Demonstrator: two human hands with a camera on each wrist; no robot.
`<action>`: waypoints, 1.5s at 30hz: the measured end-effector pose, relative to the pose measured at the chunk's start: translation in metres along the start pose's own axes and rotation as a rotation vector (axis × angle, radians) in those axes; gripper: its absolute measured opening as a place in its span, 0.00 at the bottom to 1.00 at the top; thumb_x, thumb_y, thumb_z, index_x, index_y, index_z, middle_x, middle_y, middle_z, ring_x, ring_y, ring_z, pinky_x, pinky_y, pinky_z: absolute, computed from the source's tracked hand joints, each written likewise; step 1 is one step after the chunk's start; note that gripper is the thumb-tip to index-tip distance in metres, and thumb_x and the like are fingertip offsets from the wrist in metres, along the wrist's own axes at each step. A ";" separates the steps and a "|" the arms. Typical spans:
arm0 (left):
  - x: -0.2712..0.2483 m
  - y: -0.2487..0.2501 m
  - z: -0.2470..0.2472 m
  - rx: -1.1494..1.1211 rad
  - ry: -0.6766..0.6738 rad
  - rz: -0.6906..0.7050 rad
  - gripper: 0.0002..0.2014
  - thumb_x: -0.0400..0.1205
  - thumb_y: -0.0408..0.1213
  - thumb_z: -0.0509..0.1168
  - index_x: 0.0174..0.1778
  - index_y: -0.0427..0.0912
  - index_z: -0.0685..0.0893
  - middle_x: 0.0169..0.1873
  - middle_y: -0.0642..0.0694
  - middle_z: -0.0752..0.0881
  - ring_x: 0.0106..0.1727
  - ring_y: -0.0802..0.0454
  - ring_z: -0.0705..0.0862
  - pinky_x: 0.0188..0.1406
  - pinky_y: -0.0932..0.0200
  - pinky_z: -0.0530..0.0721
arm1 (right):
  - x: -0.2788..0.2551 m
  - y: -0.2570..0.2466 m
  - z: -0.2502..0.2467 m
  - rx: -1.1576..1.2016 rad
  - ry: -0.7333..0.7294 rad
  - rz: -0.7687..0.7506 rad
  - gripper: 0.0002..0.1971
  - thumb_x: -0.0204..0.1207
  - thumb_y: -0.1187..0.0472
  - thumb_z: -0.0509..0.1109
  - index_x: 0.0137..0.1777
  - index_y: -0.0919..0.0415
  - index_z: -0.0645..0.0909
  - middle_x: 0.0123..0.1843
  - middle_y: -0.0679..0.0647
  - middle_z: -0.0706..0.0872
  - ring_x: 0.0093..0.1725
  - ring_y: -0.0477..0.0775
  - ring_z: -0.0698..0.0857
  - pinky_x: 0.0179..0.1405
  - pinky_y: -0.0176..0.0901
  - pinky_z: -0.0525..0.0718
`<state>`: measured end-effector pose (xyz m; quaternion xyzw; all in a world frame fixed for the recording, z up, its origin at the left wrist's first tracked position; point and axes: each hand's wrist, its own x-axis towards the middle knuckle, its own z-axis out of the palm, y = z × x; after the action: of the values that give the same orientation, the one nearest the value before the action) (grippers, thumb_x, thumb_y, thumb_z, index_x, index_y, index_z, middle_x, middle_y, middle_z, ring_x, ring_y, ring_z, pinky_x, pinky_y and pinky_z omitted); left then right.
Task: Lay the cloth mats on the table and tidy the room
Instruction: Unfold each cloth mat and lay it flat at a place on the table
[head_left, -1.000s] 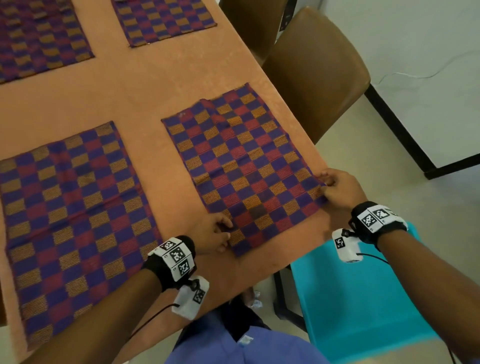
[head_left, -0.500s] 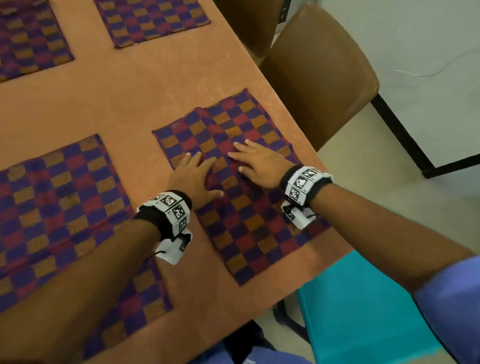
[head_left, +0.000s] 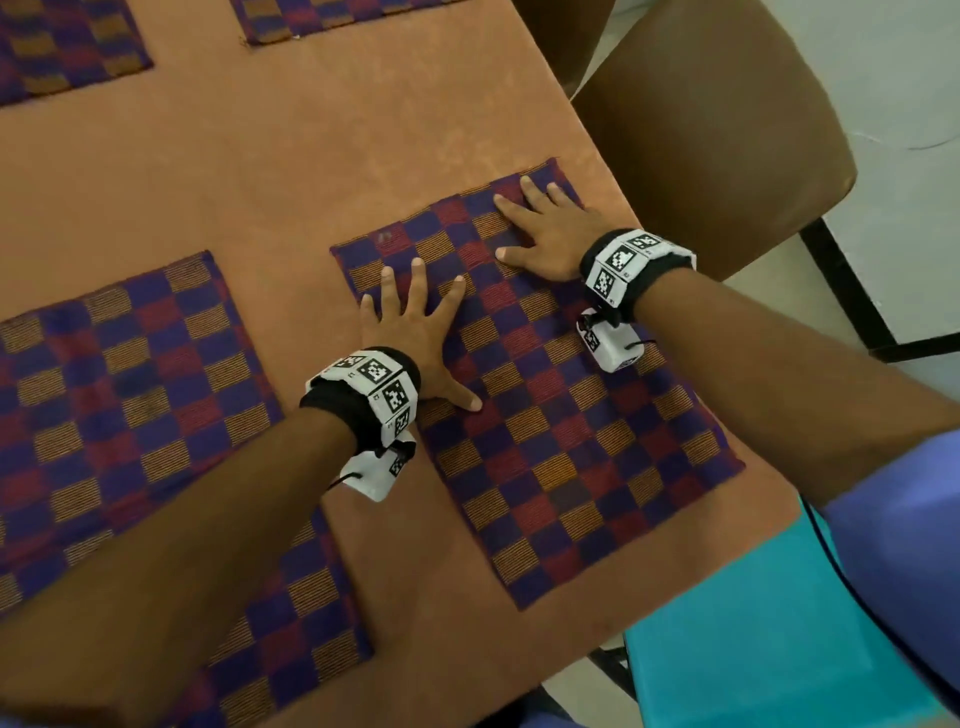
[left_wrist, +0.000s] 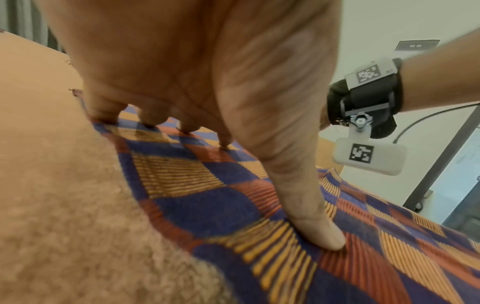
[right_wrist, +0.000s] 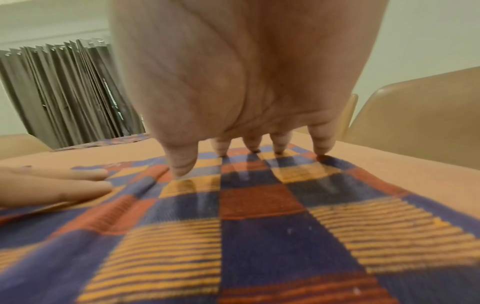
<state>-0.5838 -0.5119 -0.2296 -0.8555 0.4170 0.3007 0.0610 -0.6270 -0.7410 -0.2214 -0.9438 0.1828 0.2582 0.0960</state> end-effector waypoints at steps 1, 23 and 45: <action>0.000 0.001 0.000 0.000 0.001 0.002 0.73 0.47 0.77 0.72 0.79 0.64 0.30 0.81 0.42 0.27 0.81 0.30 0.30 0.79 0.27 0.43 | -0.007 -0.002 0.000 0.012 0.036 -0.004 0.38 0.79 0.31 0.53 0.85 0.39 0.43 0.88 0.52 0.41 0.86 0.62 0.45 0.81 0.71 0.54; -0.111 0.023 0.069 -0.062 0.224 0.208 0.36 0.78 0.54 0.66 0.81 0.49 0.62 0.83 0.37 0.54 0.84 0.38 0.52 0.79 0.38 0.61 | -0.205 0.014 0.124 0.340 0.355 0.071 0.30 0.79 0.36 0.57 0.75 0.53 0.75 0.79 0.60 0.72 0.78 0.61 0.70 0.77 0.61 0.69; -0.433 0.098 0.392 -0.271 -0.097 0.065 0.22 0.78 0.51 0.65 0.68 0.50 0.77 0.69 0.44 0.79 0.68 0.42 0.78 0.66 0.46 0.77 | -0.548 -0.132 0.437 0.608 -0.002 0.043 0.15 0.79 0.53 0.69 0.63 0.54 0.84 0.59 0.54 0.88 0.55 0.54 0.85 0.59 0.46 0.82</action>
<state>-1.0432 -0.1428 -0.2890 -0.8265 0.3967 0.3970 -0.0447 -1.2111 -0.3383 -0.2944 -0.8673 0.2716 0.1946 0.3689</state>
